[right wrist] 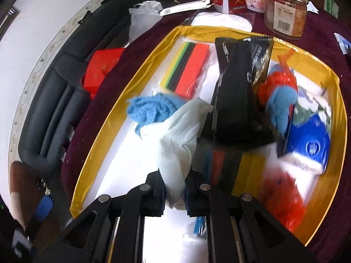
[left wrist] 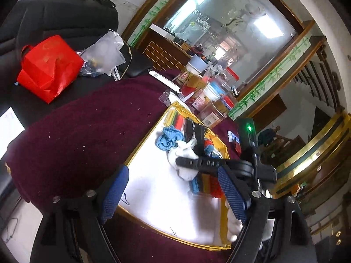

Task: Organize soft objects
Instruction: 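Carry both cloths over the tray and open both tools to drop them, then move both tools back to the table toward the remaining packs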

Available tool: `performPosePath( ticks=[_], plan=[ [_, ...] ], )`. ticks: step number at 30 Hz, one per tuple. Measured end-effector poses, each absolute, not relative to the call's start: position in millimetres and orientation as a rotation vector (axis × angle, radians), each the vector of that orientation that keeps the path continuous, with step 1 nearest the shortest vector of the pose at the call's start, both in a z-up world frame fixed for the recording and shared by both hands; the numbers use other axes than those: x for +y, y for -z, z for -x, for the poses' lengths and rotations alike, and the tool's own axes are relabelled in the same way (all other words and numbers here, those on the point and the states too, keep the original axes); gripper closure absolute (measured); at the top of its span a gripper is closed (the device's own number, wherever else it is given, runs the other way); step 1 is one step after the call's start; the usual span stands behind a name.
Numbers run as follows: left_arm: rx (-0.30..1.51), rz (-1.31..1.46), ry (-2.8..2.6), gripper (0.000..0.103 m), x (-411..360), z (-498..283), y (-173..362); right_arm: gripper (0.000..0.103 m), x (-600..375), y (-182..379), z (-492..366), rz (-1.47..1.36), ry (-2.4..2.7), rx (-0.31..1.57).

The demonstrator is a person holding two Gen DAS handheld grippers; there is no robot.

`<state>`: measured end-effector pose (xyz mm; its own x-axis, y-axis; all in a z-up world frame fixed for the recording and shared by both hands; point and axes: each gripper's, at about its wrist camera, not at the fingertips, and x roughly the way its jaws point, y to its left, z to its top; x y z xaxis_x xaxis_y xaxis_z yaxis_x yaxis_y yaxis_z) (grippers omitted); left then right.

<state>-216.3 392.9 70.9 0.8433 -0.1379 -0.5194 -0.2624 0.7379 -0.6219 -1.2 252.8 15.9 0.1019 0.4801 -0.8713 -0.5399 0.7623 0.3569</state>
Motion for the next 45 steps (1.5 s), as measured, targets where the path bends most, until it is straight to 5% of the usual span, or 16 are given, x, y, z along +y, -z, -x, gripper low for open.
performPosePath(
  ticks=[4, 9, 15, 30, 45],
  plan=[
    [0.57, 0.753, -0.071, 0.017, 390.1, 220.6, -71.9, 0.087, 259.2, -13.5, 7.6, 0.082, -0.789, 1.269],
    [0.567, 0.743, -0.067, 0.017, 381.3, 221.3, -75.2, 0.056, 228.8, -44.7, 14.9, 0.019, -0.8, 1.142],
    [0.566, 0.7, -0.037, 0.017, 359.6, 220.8, -84.3, 0.036, 139.9, -89.7, 37.6, 0.002, -0.754, 0.915],
    [0.689, 0.491, 0.277, 0.011, 219.3, 179.6, -90.8, 0.036, -225.3, -77.2, 13.3, -0.264, -0.096, 0.867],
    [0.759, 0.364, 0.229, 0.011, 173.2, 179.6, -99.8, 0.036, -158.2, -43.8, -66.7, -0.277, -0.445, 0.929]
  ],
)
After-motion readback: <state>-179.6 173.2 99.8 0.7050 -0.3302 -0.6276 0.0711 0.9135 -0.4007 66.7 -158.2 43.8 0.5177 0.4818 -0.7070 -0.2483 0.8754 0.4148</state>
